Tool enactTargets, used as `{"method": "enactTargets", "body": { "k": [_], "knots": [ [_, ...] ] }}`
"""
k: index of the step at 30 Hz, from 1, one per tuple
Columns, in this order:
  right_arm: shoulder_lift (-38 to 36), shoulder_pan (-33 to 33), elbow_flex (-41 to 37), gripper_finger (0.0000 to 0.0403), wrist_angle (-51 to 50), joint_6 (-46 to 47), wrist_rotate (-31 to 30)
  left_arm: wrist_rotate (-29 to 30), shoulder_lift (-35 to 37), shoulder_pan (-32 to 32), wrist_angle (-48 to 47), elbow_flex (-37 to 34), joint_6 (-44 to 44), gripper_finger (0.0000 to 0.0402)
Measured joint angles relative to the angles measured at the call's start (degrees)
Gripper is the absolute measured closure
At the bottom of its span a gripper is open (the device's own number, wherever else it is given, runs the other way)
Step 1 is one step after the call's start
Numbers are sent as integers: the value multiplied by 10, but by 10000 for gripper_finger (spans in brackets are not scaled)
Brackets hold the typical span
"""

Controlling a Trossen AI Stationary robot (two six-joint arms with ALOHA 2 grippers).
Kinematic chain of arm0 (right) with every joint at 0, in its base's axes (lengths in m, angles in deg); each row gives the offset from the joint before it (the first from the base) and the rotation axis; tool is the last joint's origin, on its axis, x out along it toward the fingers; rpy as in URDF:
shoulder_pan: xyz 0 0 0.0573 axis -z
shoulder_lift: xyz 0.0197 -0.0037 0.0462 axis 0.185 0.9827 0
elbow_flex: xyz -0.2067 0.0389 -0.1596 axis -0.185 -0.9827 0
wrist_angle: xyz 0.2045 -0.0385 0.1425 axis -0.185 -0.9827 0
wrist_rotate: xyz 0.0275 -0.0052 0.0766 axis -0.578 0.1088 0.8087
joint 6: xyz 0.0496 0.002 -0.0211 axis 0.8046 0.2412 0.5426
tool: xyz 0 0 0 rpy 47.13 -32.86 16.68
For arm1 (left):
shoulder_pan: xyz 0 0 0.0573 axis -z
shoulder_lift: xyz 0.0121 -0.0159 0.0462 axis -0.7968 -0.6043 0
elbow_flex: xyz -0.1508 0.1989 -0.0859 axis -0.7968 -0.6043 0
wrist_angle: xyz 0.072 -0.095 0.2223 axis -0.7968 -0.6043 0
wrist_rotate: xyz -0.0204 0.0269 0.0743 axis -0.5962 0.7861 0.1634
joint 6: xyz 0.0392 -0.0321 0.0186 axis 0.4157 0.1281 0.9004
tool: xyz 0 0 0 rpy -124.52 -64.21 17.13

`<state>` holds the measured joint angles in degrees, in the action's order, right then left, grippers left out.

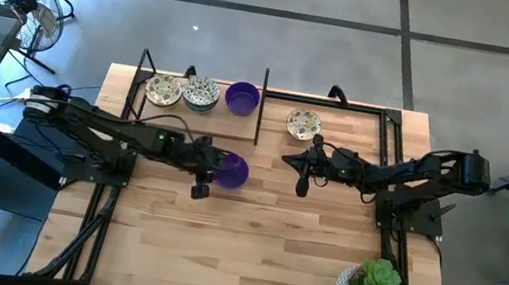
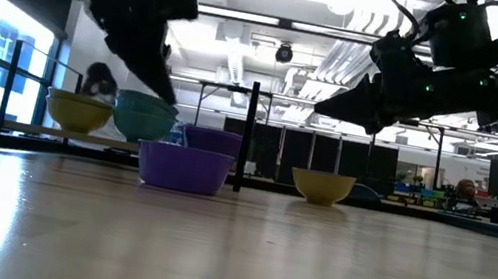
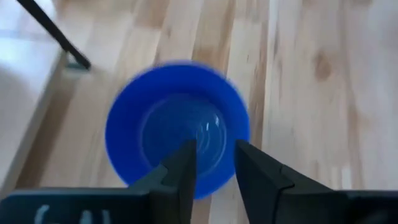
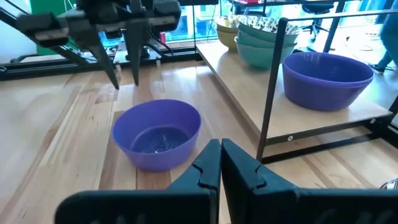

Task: Pick & Place Mini bowls
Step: Stack the violet bowl on top of the other violet bowls on the shelf

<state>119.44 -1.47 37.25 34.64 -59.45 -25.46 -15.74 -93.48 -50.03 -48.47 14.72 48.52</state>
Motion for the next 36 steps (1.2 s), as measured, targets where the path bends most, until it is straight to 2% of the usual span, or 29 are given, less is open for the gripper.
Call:
{"method": "enactTargets", "body": {
  "k": [7, 12, 18, 25, 29, 36],
  "knots": [
    [0, 0, 0, 400, -5, 0, 0, -1, -85, 0, -74, 66, 1, 262],
    [0, 0, 0, 401, -9, -8, 0, -20, -143, 8, -82, 89, 14, 244],
    [0, 0, 0, 402, -11, -9, 2, -23, -172, 28, -87, 105, 23, 238],
    [0, 0, 0, 402, -10, -9, 2, 16, -176, 37, -83, 108, 33, 238],
    [0, 0, 0, 401, -10, -9, 2, 31, -176, 36, -84, 108, 33, 255],
    [0, 0, 0, 400, -9, -9, 2, 43, -197, 36, -101, 107, 37, 321]
  ]
}}
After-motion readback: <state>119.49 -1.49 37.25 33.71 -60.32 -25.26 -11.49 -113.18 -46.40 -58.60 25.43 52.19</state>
